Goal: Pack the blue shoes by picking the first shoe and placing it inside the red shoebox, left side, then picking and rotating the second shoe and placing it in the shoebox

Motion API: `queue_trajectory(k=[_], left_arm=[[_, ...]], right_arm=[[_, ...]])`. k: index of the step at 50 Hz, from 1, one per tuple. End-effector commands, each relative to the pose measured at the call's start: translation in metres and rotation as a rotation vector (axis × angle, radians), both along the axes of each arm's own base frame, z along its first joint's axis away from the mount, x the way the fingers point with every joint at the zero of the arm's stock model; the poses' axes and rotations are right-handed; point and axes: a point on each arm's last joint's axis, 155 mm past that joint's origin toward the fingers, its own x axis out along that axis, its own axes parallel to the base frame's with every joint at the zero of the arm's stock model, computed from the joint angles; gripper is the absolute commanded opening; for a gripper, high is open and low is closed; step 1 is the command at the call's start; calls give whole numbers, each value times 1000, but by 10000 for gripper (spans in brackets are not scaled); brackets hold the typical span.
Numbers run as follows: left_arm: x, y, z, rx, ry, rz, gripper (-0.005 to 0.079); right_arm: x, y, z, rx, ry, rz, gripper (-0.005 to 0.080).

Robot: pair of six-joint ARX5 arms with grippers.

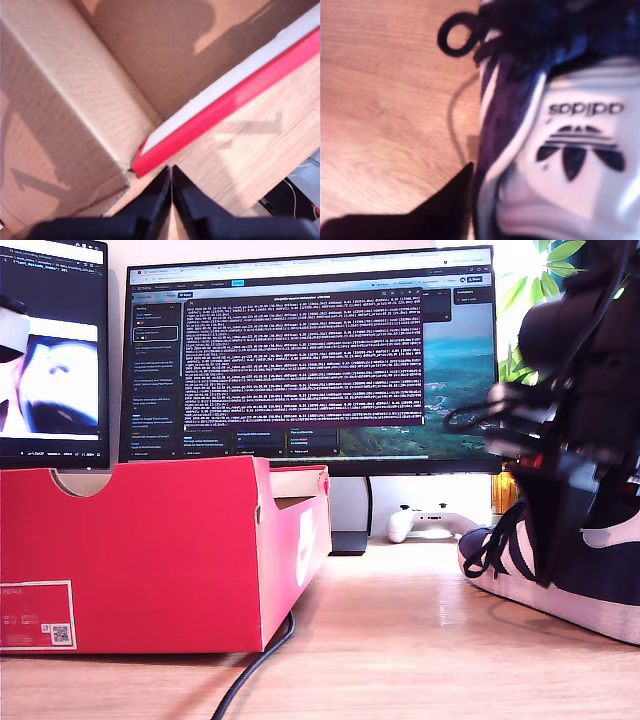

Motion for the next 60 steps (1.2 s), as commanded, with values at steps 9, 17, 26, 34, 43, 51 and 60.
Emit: queue_trajectory(k=[9, 17, 26, 34, 43, 51, 60], left_arm=[[-5, 1, -8, 9, 28, 2, -19], [-5, 1, -8, 9, 27, 1, -19], [-5, 1, -8, 8, 25, 1, -19], [-4, 1, -8, 8, 23, 1, -19], [-4, 1, -8, 7, 23, 1, -19], [-4, 1, -8, 7, 20, 1, -19], [-3, 1, -8, 6, 19, 2, -19]], right_arm=[[14, 57, 37, 118, -21, 41, -13], [27, 101, 90, 193, -106, 82, -13], [32, 137, 140, 270, -172, 86, -13], [34, 160, 171, 334, -212, 74, -13], [31, 199, 195, 443, -267, 75, -13], [25, 238, 209, 542, -292, 69, -13], [29, 271, 222, 657, -313, 37, -13]])
